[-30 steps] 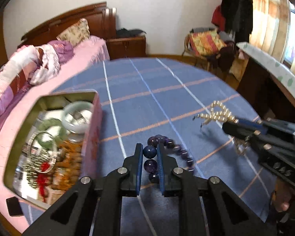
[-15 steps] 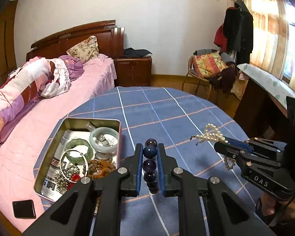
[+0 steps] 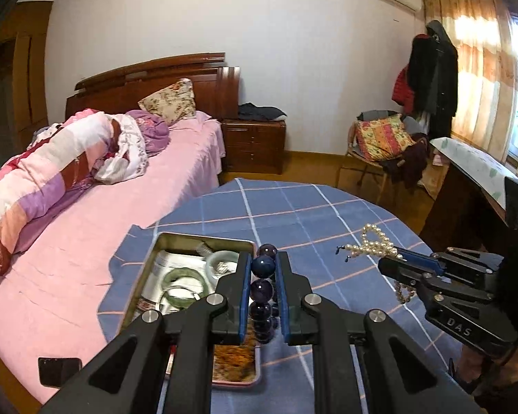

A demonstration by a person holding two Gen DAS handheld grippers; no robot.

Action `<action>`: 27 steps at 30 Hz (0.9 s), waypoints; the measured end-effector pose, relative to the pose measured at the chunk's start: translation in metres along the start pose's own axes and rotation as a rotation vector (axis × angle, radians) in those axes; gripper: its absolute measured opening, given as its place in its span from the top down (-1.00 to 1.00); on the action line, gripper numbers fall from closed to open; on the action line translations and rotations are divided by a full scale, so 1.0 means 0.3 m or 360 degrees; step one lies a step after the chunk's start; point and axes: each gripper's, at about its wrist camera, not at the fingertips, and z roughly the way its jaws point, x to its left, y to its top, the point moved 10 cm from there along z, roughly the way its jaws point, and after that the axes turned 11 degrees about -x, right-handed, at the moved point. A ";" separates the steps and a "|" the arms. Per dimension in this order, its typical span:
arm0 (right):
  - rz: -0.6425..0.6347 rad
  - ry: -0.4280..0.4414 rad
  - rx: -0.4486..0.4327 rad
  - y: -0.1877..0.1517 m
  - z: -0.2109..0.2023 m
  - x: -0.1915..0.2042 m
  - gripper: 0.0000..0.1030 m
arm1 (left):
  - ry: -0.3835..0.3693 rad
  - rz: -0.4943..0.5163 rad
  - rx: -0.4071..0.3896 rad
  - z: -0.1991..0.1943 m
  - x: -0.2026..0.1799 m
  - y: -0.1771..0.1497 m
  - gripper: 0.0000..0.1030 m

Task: Organize jewelry
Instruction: 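Carry the purple bracelet with the left gripper into the tin while the right gripper carries the pearls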

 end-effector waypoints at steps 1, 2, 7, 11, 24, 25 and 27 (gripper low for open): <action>-0.0017 0.0014 -0.0005 0.010 0.006 0.019 0.71 | 0.0012 -0.0006 0.0001 0.001 0.016 0.001 0.74; -0.0033 0.0027 -0.0009 0.019 0.014 0.037 0.71 | 0.0018 -0.0013 -0.0001 -0.002 0.026 0.000 0.74; -0.0100 0.0087 -0.0026 0.060 0.046 0.117 0.71 | 0.0062 -0.0036 0.0001 -0.003 0.077 -0.001 0.74; -0.0152 0.0136 -0.0037 0.089 0.079 0.184 0.71 | 0.0098 -0.0064 -0.0002 -0.001 0.123 0.003 0.74; -0.0186 0.0204 -0.0004 0.082 0.178 0.280 0.71 | 0.0187 -0.0136 0.0033 0.009 0.221 -0.036 0.74; -0.0187 0.0206 0.0002 0.079 0.184 0.285 0.71 | 0.0188 -0.0144 0.0041 0.012 0.226 -0.042 0.74; -0.0192 0.0208 0.0017 0.073 0.206 0.295 0.71 | 0.0192 -0.0156 0.0055 0.018 0.235 -0.054 0.74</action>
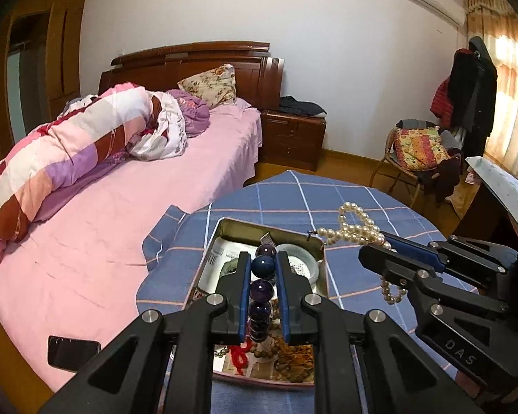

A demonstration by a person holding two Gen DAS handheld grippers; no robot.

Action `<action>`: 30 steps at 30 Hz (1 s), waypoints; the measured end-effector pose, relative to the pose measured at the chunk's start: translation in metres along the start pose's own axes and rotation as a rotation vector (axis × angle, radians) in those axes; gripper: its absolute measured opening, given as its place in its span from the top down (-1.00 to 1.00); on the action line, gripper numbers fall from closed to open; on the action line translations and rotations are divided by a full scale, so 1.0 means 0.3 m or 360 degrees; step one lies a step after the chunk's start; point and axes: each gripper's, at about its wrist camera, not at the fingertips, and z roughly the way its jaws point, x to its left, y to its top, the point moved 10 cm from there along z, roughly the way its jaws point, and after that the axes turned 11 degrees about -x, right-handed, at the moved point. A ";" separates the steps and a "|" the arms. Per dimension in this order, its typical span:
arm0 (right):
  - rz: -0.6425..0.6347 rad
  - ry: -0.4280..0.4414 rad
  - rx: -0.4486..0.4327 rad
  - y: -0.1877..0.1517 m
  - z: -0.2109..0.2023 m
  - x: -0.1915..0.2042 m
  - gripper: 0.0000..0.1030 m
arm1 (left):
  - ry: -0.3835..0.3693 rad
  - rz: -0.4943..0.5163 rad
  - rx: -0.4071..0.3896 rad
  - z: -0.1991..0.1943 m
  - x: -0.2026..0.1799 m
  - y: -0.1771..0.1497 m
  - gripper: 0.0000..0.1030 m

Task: Organize jewelry
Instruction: 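Carry the purple bracelet with the left gripper into the tin while the right gripper carries the pearls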

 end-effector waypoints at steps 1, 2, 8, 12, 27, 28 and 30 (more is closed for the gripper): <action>-0.0002 0.0000 0.0008 -0.001 0.011 0.005 0.71 | 0.0000 -0.0005 0.0006 0.004 0.002 -0.004 0.74; -0.0003 0.0000 0.0014 -0.004 0.018 0.008 0.71 | -0.0004 -0.0008 0.0016 0.009 0.003 -0.011 0.74; -0.0004 -0.0001 0.0069 -0.035 0.065 0.013 0.71 | 0.0000 -0.0024 0.0045 0.028 0.015 -0.032 0.74; -0.0012 -0.0007 0.0100 -0.055 0.091 0.016 0.71 | 0.0010 -0.0025 0.0064 0.043 0.026 -0.042 0.74; 0.0017 -0.0015 0.0194 -0.140 0.168 0.001 0.70 | 0.0015 -0.0015 0.0178 0.111 0.039 -0.131 0.74; 0.0015 -0.0018 0.0197 -0.145 0.172 0.004 0.70 | 0.0018 -0.0014 0.0184 0.116 0.040 -0.136 0.74; 0.0014 -0.0017 0.0209 -0.152 0.178 0.004 0.70 | 0.0018 -0.0008 0.0200 0.123 0.038 -0.150 0.74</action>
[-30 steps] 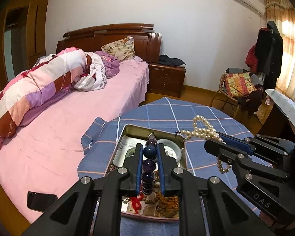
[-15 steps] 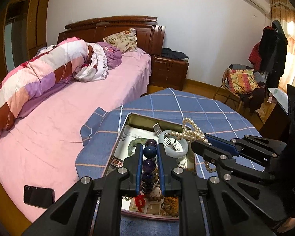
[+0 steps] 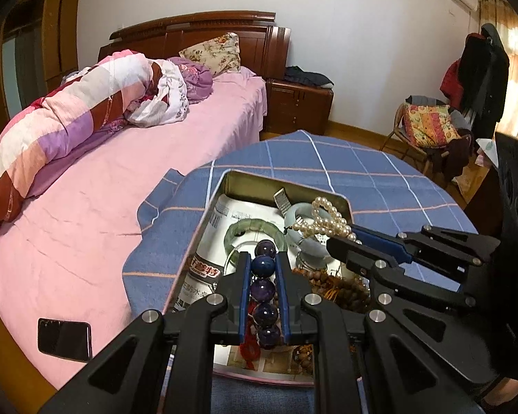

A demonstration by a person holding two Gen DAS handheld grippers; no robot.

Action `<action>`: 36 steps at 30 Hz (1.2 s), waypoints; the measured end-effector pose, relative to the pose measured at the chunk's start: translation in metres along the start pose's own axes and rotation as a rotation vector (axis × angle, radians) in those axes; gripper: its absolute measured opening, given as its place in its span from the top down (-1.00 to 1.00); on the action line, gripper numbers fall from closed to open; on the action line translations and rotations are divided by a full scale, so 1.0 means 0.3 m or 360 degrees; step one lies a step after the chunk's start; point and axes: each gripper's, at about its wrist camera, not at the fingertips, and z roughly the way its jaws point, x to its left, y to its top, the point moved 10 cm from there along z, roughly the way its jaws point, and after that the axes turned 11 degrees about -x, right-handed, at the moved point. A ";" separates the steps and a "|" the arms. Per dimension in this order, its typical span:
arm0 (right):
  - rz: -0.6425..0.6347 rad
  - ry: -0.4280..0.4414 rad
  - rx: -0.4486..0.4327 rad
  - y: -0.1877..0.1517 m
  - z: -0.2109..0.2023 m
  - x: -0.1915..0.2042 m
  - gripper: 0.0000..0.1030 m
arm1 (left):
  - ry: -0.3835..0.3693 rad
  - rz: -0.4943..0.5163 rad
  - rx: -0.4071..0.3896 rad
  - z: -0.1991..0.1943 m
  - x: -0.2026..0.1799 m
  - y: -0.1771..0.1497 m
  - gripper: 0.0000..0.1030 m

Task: Organize jewelry
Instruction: 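Carry the purple bracelet with the left gripper into the tin while the right gripper carries the pearls, then open both grippers to drop the bracelet and pearls into the tin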

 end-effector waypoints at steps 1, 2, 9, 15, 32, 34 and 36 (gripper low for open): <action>-0.0002 0.0001 0.0004 -0.003 0.004 0.001 0.70 | 0.0003 0.0001 0.0005 0.003 0.001 -0.004 0.74; -0.0006 0.0001 0.0011 -0.006 0.007 0.002 0.70 | 0.0005 0.0004 0.0010 0.007 0.003 -0.008 0.74; -0.0017 -0.0005 0.0045 -0.021 0.034 0.008 0.70 | 0.0032 -0.0001 0.0043 0.031 0.022 -0.032 0.73; 0.0000 -0.0011 0.0047 -0.025 0.041 -0.004 0.58 | 0.0049 -0.0037 0.0066 0.042 0.038 -0.041 0.72; 0.0204 -0.0187 -0.0145 0.005 -0.206 -0.108 -0.46 | 0.0221 -0.0104 -0.0174 -0.122 0.064 0.038 -0.33; 0.0201 -0.0191 -0.0174 0.018 -0.227 -0.106 -0.47 | 0.0224 -0.0114 -0.0203 -0.133 0.068 0.054 -0.33; 0.0200 -0.0188 -0.0190 0.029 -0.239 -0.099 -0.47 | 0.0222 -0.0127 -0.0224 -0.146 0.070 0.067 -0.33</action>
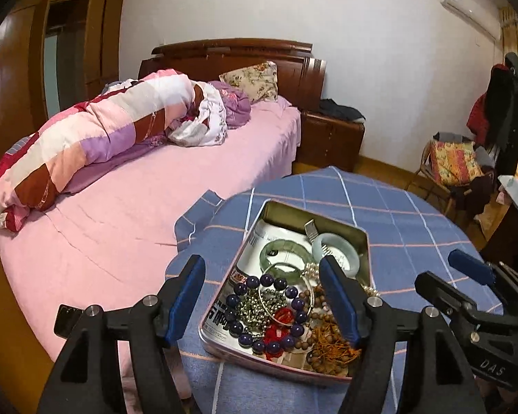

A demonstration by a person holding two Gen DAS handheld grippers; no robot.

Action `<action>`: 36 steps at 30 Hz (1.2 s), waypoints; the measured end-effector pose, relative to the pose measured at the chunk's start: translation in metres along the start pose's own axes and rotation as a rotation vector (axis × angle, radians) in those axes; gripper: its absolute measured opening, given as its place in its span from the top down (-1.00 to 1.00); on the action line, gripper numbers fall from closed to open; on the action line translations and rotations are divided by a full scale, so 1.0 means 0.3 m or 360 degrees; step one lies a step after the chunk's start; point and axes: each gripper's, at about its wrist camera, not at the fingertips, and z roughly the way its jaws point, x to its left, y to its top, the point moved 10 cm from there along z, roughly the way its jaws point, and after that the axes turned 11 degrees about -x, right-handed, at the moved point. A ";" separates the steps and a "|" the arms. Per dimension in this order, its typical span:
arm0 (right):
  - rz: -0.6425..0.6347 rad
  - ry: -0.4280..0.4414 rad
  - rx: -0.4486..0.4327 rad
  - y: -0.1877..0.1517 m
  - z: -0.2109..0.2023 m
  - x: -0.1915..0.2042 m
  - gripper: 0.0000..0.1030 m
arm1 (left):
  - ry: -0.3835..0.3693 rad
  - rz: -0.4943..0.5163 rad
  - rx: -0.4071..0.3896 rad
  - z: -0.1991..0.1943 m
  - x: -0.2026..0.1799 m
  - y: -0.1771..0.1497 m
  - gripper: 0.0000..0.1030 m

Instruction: Organize jewelry

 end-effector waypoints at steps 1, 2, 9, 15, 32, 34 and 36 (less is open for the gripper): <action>0.0000 0.0002 -0.0004 0.002 0.001 0.003 -0.47 | 0.0001 -0.0005 -0.0012 -0.005 0.002 0.006 -0.33; -0.0002 0.0002 -0.0011 0.006 -0.001 0.005 -0.47 | 0.0002 -0.0004 -0.0017 -0.005 0.002 0.010 -0.33; -0.0004 0.0004 -0.0033 0.014 0.003 0.013 -0.49 | -0.0003 -0.0019 -0.0018 -0.007 0.003 0.011 -0.33; 0.0003 -0.0001 -0.0041 0.013 -0.004 0.009 -0.50 | -0.0011 -0.0026 -0.0007 -0.003 0.000 0.004 -0.33; 0.0007 0.0005 -0.0039 0.010 -0.004 0.007 -0.55 | 0.0000 -0.0024 0.0015 0.005 -0.001 -0.014 -0.33; 0.0006 0.0007 -0.0040 0.012 -0.008 0.010 -0.57 | 0.0000 -0.0021 0.0022 0.010 -0.001 -0.016 -0.33; 0.0003 0.0009 -0.0039 0.012 -0.011 0.014 -0.57 | 0.0002 -0.0020 0.0025 0.012 -0.002 -0.020 -0.33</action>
